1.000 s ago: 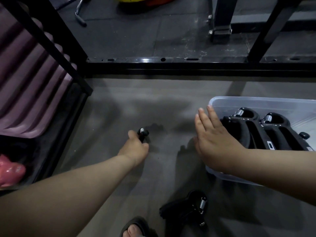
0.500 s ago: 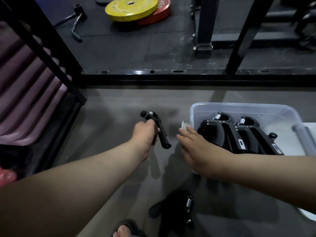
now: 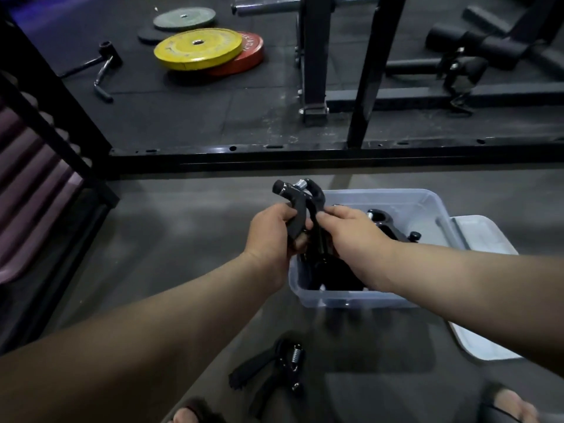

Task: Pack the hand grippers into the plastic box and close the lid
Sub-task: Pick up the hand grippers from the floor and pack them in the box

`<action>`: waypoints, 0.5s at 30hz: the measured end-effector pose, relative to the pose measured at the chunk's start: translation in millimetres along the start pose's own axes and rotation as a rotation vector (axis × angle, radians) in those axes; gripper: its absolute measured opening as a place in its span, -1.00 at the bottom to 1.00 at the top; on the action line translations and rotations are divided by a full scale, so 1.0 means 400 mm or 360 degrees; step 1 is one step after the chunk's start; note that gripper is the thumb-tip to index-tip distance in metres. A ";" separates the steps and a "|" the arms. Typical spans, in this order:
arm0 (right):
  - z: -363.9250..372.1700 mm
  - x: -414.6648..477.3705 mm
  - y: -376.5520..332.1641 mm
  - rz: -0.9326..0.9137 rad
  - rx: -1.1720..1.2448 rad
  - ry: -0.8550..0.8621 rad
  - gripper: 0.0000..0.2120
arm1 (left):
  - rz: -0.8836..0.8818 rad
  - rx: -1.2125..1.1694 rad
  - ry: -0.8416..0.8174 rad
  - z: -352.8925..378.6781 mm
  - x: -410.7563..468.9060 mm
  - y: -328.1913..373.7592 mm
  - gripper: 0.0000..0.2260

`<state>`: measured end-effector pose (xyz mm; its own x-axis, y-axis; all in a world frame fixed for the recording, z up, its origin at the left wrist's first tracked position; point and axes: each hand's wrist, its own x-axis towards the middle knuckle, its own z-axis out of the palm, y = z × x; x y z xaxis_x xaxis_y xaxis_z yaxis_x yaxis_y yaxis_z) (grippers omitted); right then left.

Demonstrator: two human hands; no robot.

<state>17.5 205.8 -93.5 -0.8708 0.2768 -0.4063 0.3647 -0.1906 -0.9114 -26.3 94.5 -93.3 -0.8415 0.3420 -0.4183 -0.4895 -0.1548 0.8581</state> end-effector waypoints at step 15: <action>-0.297 0.048 0.017 -0.0136 -0.1018 0.0635 -0.77 | 0.0694 0.1784 -0.0221 0.031 0.077 -0.100 -0.62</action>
<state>42.5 321.9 -115.4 -0.7636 0.6089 -0.2147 0.5274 0.3964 -0.7515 -29.7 122.7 -136.8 -0.8211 0.5683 -0.0532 0.3567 0.5836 0.7295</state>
